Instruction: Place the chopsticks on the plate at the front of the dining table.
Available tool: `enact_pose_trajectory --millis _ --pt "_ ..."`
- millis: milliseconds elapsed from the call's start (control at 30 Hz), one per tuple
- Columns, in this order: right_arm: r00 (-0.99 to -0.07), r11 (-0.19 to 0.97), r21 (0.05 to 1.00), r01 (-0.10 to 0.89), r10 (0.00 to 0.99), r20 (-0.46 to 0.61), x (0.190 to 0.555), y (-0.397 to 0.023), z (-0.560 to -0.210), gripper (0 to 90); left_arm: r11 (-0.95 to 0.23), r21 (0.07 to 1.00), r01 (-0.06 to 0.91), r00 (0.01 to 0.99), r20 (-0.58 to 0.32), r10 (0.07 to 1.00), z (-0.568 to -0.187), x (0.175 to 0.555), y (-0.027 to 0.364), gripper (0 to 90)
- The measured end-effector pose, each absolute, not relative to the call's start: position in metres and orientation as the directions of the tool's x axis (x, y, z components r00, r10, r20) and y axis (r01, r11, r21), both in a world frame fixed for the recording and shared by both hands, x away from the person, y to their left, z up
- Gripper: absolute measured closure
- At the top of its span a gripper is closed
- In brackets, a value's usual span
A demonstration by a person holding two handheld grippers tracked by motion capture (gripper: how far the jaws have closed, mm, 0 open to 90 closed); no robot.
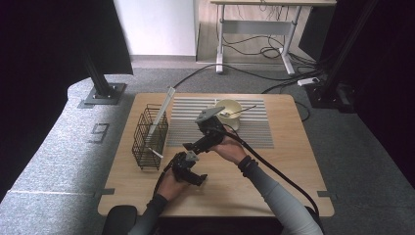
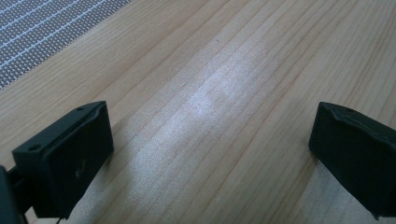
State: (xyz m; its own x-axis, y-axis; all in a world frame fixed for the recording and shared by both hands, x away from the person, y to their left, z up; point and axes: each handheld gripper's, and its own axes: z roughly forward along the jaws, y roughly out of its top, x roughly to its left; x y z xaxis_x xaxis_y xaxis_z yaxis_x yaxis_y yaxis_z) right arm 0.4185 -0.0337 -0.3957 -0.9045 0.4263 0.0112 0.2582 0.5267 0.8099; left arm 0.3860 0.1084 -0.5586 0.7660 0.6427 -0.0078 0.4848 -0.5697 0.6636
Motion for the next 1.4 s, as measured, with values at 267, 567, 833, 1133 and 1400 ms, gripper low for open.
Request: enact_pose_trajectory --millis 267,567,833,1133,1400 --pt "-0.920 0.538 0.804 0.253 0.390 0.028 0.413 -0.017 -0.397 0.0 -0.569 0.663 0.487 0.765 -0.009 0.644 -0.559 0.386 0.108 0.0" --pt "-0.945 0.543 0.806 0.236 0.321 0.061 0.406 0.003 -0.402 0.0 -0.568 0.664 0.486 0.765 -0.008 0.644 -0.559 0.386 0.108 0.0" --pt "-0.967 0.556 0.808 0.196 0.245 0.066 0.394 0.022 -0.403 0.0 -0.568 0.665 0.484 0.765 -0.006 0.644 -0.559 0.386 0.108 0.0" --pt "-0.974 0.590 0.792 0.159 0.224 0.029 0.390 0.046 -0.408 6.1 -0.571 0.663 0.484 0.765 -0.004 0.644 -0.559 0.386 0.108 0.0" --pt "-0.958 0.592 0.785 0.184 0.288 0.007 0.400 0.046 -0.411 23.7 -0.569 0.663 0.487 0.763 -0.005 0.646 -0.559 0.386 0.108 0.0"
